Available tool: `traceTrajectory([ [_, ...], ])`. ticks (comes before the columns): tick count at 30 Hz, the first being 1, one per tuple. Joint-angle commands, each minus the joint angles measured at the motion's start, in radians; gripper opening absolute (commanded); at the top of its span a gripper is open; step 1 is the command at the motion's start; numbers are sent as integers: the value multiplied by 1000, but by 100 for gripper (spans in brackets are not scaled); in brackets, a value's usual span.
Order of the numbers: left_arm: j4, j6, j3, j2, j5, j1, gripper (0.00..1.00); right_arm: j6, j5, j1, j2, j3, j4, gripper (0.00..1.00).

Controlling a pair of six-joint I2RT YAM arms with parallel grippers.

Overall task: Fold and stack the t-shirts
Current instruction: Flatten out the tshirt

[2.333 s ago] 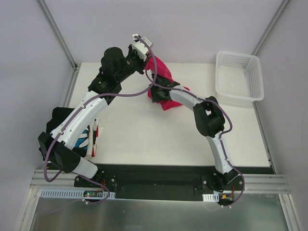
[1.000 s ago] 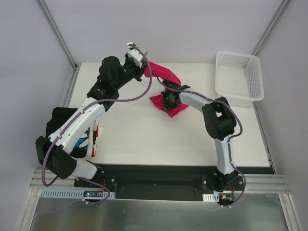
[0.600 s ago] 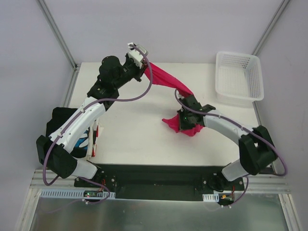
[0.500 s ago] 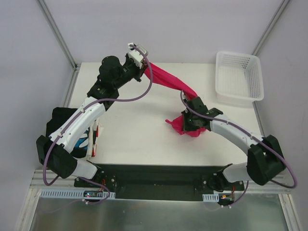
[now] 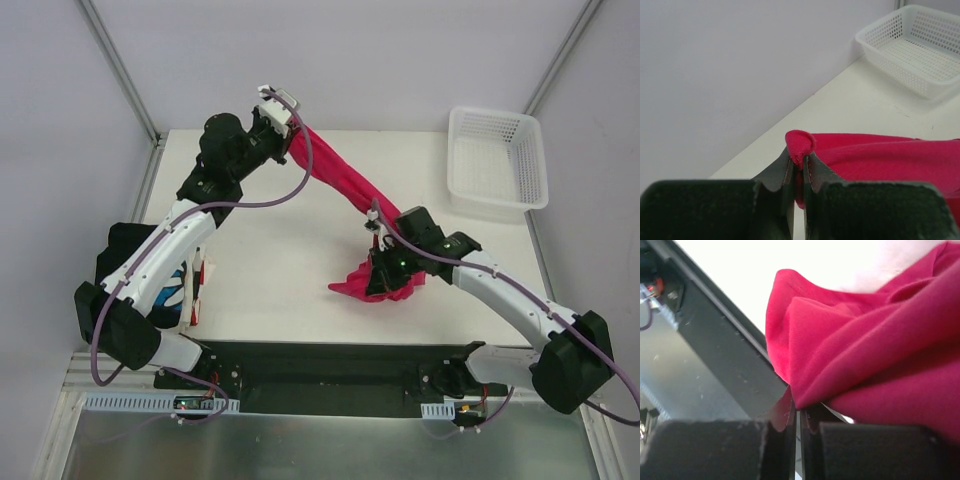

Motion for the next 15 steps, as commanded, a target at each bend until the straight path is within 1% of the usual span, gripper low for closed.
traceTrajectory([
  [1,87,19,15,7,-24,20,0,-69,-168,17,-84,80,-26,1],
  [2,88,14,18,13,-21,20,0,-82,-167,16,-115,86,-31,1],
  [4,92,11,18,16,-14,20,0,-87,-81,14,-145,115,-49,1],
  [7,96,6,16,25,-11,20,0,-101,-37,-10,-207,165,-57,1],
  [9,96,2,19,36,-11,20,0,-107,-53,-29,-267,179,-34,1],
  [11,96,2,19,45,-8,22,0,-86,-23,-43,-312,205,0,1],
  [12,98,2,19,48,-13,22,0,-89,-50,-56,-325,210,12,1],
  [13,102,-1,16,51,-16,22,0,-83,-24,-61,-334,216,41,1],
  [15,108,-6,12,56,-19,22,0,-54,92,-72,-363,216,71,1],
])
